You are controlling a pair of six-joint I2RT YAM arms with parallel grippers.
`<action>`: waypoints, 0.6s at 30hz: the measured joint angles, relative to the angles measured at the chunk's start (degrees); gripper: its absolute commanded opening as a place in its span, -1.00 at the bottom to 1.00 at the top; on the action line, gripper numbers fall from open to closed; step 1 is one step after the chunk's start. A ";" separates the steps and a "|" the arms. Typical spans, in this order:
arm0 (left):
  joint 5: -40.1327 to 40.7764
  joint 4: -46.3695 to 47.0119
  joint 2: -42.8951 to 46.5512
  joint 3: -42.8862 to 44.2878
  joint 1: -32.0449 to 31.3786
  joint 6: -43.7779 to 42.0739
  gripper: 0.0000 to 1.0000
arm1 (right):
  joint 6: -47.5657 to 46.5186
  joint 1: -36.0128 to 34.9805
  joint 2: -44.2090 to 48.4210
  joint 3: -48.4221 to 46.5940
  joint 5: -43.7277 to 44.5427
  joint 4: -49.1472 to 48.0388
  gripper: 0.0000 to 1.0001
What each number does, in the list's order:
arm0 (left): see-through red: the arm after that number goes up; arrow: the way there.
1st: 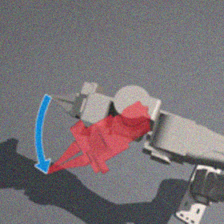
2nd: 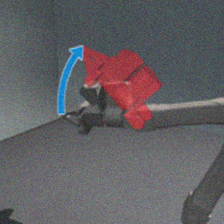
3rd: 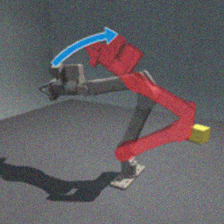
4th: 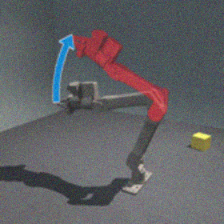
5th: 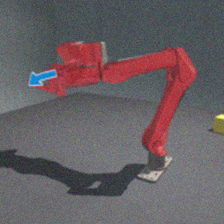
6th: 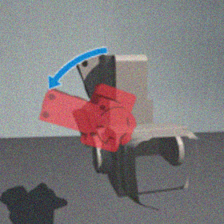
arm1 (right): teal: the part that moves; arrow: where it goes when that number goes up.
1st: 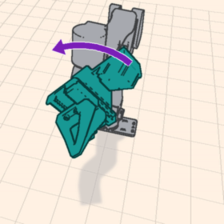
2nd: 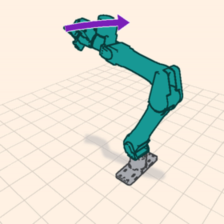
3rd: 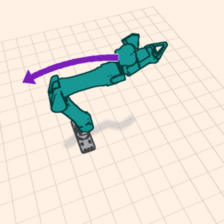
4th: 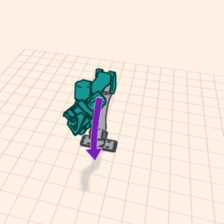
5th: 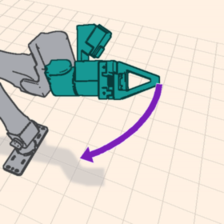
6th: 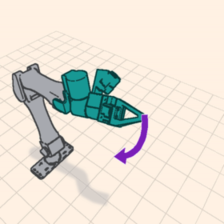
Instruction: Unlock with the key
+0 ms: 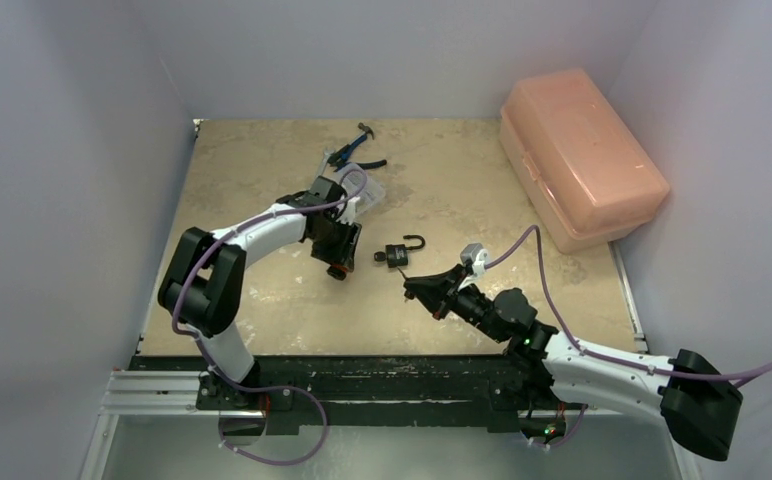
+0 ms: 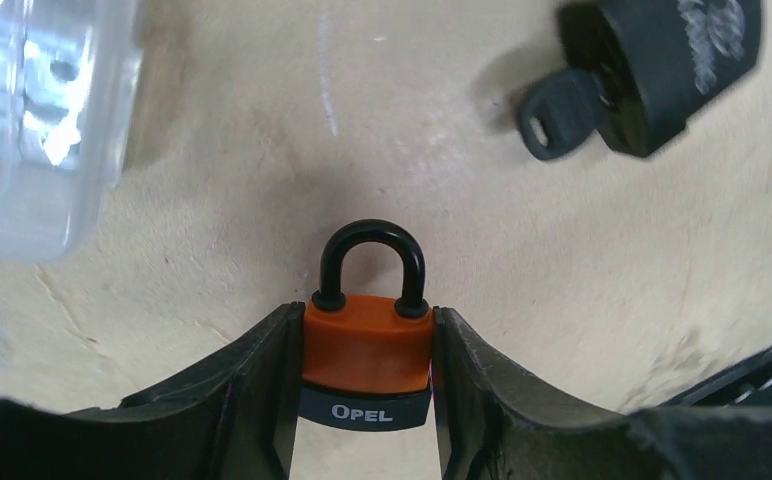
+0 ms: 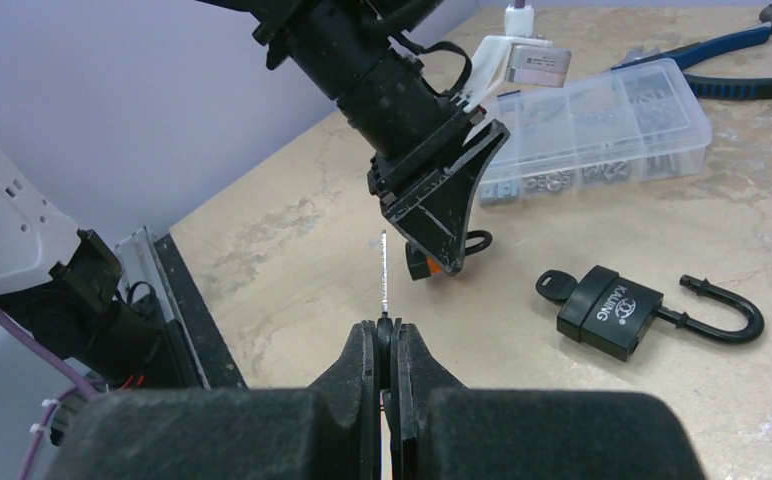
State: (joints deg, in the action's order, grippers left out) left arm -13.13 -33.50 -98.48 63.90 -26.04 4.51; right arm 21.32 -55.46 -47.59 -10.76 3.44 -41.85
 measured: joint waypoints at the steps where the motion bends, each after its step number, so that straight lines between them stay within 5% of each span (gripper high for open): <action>1: 0.90 -0.13 -0.46 0.00 0.00 4.07 -1.00 | 0.00 0.00 -0.04 0.00 0.11 0.13 -1.00; 13: 12.61 10.91 3.91 -10.25 -2.34 35.15 -1.00 | 0.02 0.00 -1.03 0.00 0.85 1.05 -1.00; 18: 15.87 13.70 5.70 -12.83 -2.99 40.61 -0.21 | 0.07 0.02 -2.34 0.00 1.57 1.14 -1.00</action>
State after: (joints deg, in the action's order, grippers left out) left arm 2.74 -19.79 -92.77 51.07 -29.04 45.12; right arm 21.39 -55.44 -49.93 -10.76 5.02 -40.71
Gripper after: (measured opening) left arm 0.471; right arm 0.043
